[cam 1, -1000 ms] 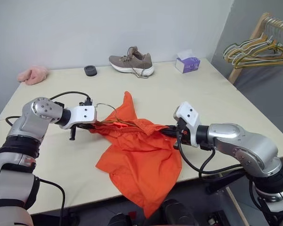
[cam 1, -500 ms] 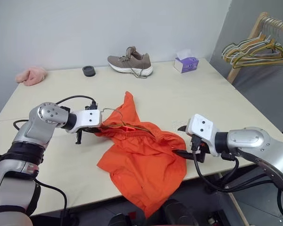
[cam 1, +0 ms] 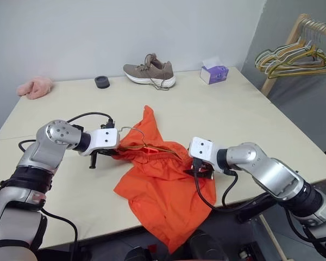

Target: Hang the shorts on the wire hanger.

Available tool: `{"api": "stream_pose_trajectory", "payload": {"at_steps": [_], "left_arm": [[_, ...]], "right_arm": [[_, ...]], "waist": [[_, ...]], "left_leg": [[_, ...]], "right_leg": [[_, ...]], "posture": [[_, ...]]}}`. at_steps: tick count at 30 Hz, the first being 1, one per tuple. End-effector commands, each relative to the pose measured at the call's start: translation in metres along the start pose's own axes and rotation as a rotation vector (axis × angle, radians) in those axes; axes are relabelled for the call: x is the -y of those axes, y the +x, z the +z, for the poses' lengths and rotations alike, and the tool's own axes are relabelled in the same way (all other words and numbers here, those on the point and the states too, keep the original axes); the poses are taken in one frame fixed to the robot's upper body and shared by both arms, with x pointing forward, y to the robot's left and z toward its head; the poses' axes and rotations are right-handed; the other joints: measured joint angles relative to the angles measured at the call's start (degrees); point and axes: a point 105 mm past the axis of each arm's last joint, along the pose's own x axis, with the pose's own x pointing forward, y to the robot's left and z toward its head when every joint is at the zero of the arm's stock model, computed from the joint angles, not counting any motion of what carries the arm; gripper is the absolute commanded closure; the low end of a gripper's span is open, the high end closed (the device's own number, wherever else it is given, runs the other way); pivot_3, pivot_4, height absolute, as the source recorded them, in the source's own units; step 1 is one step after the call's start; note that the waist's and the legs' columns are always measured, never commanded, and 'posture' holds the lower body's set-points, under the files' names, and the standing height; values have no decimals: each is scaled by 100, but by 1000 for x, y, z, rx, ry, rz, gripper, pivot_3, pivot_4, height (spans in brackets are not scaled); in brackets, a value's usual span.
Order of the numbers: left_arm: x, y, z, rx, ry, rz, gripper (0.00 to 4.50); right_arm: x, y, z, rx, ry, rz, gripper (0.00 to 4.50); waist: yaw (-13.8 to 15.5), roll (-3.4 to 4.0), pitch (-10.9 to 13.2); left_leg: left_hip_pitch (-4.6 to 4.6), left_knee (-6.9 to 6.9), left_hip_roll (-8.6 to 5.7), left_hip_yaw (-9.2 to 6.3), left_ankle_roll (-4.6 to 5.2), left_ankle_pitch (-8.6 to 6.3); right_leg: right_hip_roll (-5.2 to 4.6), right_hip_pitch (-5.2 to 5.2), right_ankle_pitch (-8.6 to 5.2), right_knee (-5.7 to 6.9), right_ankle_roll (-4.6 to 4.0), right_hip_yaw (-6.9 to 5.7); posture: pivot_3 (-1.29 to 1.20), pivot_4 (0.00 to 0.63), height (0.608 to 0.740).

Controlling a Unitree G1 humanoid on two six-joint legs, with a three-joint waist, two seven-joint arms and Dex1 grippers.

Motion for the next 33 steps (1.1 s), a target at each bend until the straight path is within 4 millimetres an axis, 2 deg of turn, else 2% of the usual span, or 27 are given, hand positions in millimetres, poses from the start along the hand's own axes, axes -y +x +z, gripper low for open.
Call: {"api": "stream_pose_trajectory", "payload": {"at_steps": [1, 8, 10, 18, 22, 23, 24, 30, 33], "left_arm": [[-7, -10, 11, 53, 10, 45, 4500], [-5, -10, 13, 75, -13, 49, 4500], [-4, -10, 13, 85, -24, 50, 4500], [-7, -7, 22, 163, -88, 75, 4500], [-20, -14, 25, 220, -148, 156, 3322], [-22, -18, 26, 262, -203, 171, 2953], [-23, -23, 25, 292, -255, 175, 2765], [-19, -49, 2, 317, -393, 213, 887], [-32, -61, -1, 366, -444, 302, 887]], "right_arm": [[5, -3, 15, 47, -43, 16, 1638], [4, -4, 23, 74, -34, 60, 3995], [3, -5, 26, 88, -26, 74, 4470], [2, -9, 32, 111, -2, 88, 4470], [4, -12, 30, 107, 13, 71, 4500], [5, -13, 28, 105, 20, 63, 4500], [7, -14, 27, 104, 30, 55, 4500], [11, -21, 18, 95, 84, 15, 4500], [14, -26, 12, 89, 123, -2, 4500]], "waist": [[0, 0, 0], [5, 0, 0], [4, 0, 0], [8, 0, 0], [8, 0, 0], [6, 0, 0], [3, 0, 0], [-26, 0, -1], [-21, -1, -3]], "left_leg": [[0, 0, 0, 0, 0, 0], [0, 1, 0, -4, 0, 0], [0, 1, 0, -5, 0, 0], [0, 2, -1, -8, 0, 0], [0, 2, -1, -10, 0, 0], [0, 2, 0, -11, 0, 0], [0, 2, 0, -11, -1, 0], [0, 1, 1, -22, -1, 0], [0, 2, 0, -26, -2, 1]], "right_leg": [[0, 0, 0, 0, 0, 0], [-3, 1, 0, 1, 0, -2], [-4, 1, 0, 2, -1, -3], [-6, 1, 0, 4, -1, -6], [-11, 1, 0, 6, -1, -5], [-11, 1, 0, 7, -1, -6], [-11, 1, 0, 7, -1, -6], [-11, 1, 0, 10, -1, -9], [-13, 2, 0, 11, -1, -13]], "posture": [[-264, 45, 740], [-258, 47, 740], [-258, 47, 740], [-249, 47, 740], [-255, 45, 740], [-256, 45, 740], [-257, 44, 740], [-254, 36, 740], [-250, 30, 740]]}}
